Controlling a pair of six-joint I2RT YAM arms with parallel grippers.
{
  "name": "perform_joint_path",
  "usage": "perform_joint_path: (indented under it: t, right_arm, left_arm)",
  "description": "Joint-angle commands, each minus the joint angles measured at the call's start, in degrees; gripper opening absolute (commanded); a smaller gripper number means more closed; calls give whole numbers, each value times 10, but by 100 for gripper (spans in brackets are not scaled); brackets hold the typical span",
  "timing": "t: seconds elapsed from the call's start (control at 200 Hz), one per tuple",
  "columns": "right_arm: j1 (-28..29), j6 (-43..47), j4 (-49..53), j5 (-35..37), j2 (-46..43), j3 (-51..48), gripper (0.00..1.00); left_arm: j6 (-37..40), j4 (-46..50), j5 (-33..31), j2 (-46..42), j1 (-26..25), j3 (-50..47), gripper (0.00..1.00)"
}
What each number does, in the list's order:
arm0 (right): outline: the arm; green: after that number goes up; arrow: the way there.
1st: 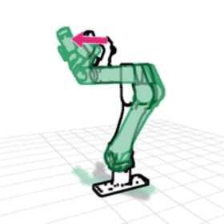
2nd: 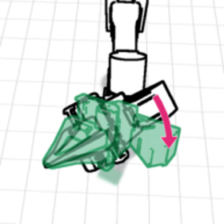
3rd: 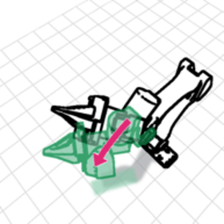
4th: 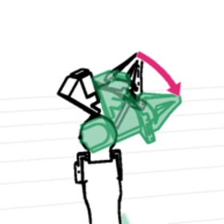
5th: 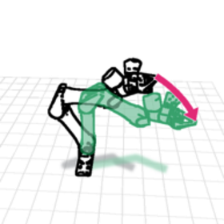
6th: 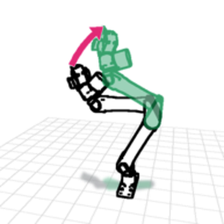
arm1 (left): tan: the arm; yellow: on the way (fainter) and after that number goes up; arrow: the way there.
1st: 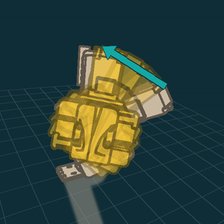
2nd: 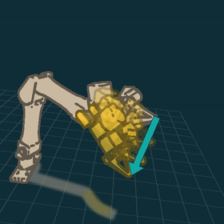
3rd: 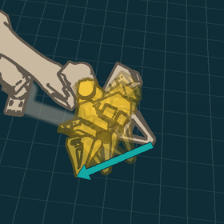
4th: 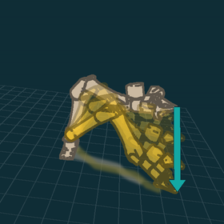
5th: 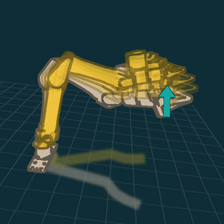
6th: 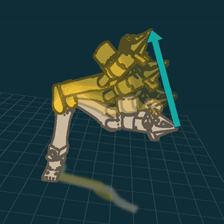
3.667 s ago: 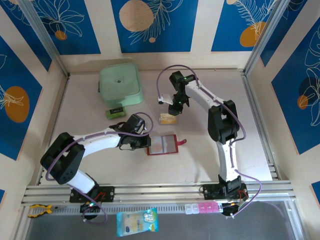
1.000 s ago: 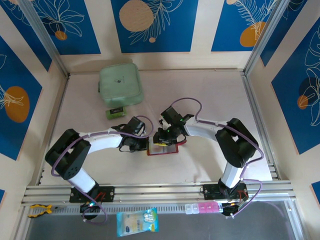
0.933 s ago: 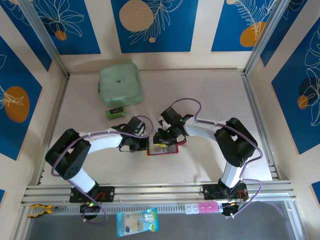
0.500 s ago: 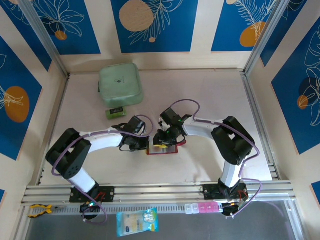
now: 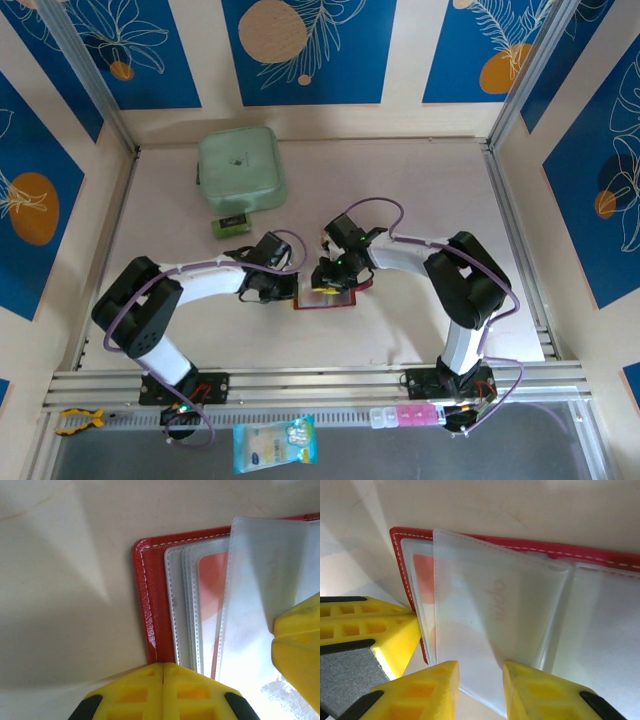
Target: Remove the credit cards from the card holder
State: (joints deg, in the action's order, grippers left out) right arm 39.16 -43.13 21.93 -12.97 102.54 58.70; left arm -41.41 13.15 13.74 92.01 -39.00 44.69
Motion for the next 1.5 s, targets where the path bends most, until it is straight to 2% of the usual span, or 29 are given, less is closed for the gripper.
perform_joint_path:
  t: [0.0,0.425,0.65,0.98,1.19,1.491]
  right_arm:
    - [-6,14,18,-5,-12,-13,30]
    - [-16,16,-8,-28,-22,-37,26]
    - [-27,13,-32,-49,-25,-56,24]
    - [-38,1,-70,-77,-23,-83,24]
    - [-49,-10,-100,-103,-22,-99,24]
    - [-53,-11,-113,-115,-19,-110,24]
  left_arm:
    - [16,35,-31,6,8,3,4]
    - [15,60,-36,-31,8,25,4]
    - [-6,48,-10,-58,7,33,7]
    - [-60,-35,53,-43,-5,27,19]
    - [-75,-65,63,-12,-12,24,29]
    - [-82,-78,66,19,-17,24,31]
